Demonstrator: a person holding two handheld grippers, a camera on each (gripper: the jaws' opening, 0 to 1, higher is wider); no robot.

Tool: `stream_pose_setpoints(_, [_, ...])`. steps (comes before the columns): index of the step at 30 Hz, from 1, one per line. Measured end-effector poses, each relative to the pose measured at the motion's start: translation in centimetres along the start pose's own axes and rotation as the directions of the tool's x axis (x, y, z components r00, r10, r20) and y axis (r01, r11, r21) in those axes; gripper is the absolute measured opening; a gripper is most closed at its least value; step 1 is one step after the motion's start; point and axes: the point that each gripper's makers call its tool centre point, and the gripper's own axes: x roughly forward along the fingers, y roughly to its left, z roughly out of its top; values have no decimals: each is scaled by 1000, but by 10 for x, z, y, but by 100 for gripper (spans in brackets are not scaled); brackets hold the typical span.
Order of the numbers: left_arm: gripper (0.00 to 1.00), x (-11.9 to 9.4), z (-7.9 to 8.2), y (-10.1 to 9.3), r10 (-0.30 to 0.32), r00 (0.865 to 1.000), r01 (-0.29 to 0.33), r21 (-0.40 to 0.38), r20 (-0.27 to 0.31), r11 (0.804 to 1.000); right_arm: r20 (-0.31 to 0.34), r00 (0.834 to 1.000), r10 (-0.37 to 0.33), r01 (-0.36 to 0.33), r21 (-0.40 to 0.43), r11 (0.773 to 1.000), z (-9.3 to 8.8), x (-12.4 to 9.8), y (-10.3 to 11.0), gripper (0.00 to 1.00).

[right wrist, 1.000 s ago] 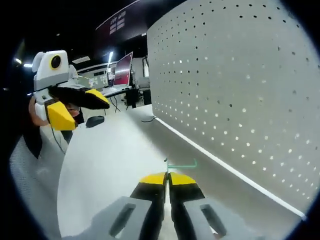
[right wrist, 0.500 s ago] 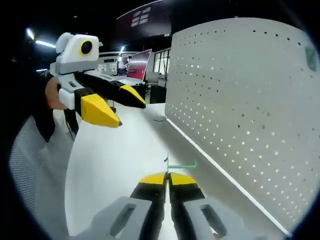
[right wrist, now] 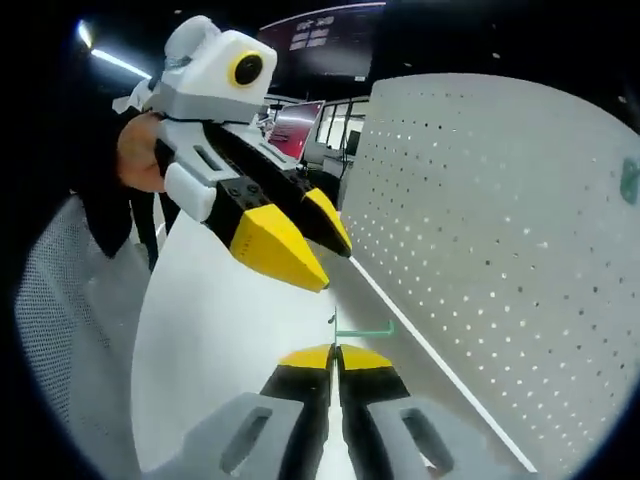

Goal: Insert the hook assembly into the mounting plate slot until the hook locks in place.

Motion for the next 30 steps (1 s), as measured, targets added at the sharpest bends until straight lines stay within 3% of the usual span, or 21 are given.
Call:
stream_pose_setpoints(16, [21,28,9,3,-23,997,24,9,-77,1000,3,995,-101,100,-135,986,9,-8,-13,0])
stream_pose_setpoints(21, [16,36,13,5,-21,996,20,-11,-90,1000,5,994,-107,107,-167,980,12,-7,-12,0])
stream_pose_setpoints(30, [14,45,2,7,-18,987,5,-84,-158,996,5,994,-113,112,-199,974,14,-6,-12,0])
